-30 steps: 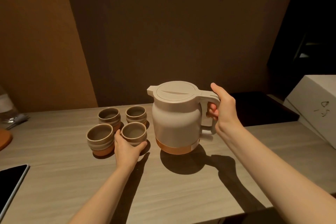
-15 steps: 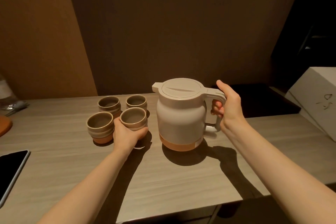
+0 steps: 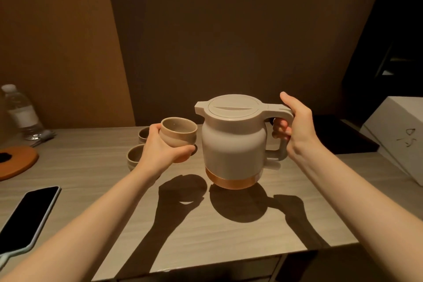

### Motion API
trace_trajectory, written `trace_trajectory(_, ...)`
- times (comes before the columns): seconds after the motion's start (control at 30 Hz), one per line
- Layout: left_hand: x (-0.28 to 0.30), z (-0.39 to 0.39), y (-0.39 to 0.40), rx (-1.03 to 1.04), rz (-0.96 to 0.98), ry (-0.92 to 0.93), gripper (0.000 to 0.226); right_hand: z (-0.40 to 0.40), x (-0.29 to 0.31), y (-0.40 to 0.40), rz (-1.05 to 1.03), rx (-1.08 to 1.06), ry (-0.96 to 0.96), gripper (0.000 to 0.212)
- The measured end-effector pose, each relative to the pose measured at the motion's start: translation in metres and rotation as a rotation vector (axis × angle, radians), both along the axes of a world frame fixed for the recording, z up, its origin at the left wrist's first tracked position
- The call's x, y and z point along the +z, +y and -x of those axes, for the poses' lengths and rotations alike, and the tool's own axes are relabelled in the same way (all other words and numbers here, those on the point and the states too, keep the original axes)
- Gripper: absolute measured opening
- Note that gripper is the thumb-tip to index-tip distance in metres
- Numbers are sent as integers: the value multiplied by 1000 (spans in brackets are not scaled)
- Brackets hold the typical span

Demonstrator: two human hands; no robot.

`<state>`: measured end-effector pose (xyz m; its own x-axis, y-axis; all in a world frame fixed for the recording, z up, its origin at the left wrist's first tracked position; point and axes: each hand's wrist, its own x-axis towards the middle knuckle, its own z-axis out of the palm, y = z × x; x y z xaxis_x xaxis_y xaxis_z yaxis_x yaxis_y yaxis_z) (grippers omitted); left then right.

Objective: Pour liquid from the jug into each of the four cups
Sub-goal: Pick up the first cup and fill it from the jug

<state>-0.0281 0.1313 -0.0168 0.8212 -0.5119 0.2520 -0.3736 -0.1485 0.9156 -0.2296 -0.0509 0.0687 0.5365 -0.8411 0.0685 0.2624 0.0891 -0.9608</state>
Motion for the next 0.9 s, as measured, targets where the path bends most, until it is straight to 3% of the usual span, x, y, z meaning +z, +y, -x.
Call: trace_trajectory(0.9,22,6,32,-117,16,-56,89,-8,12,7,125,171,166,52)
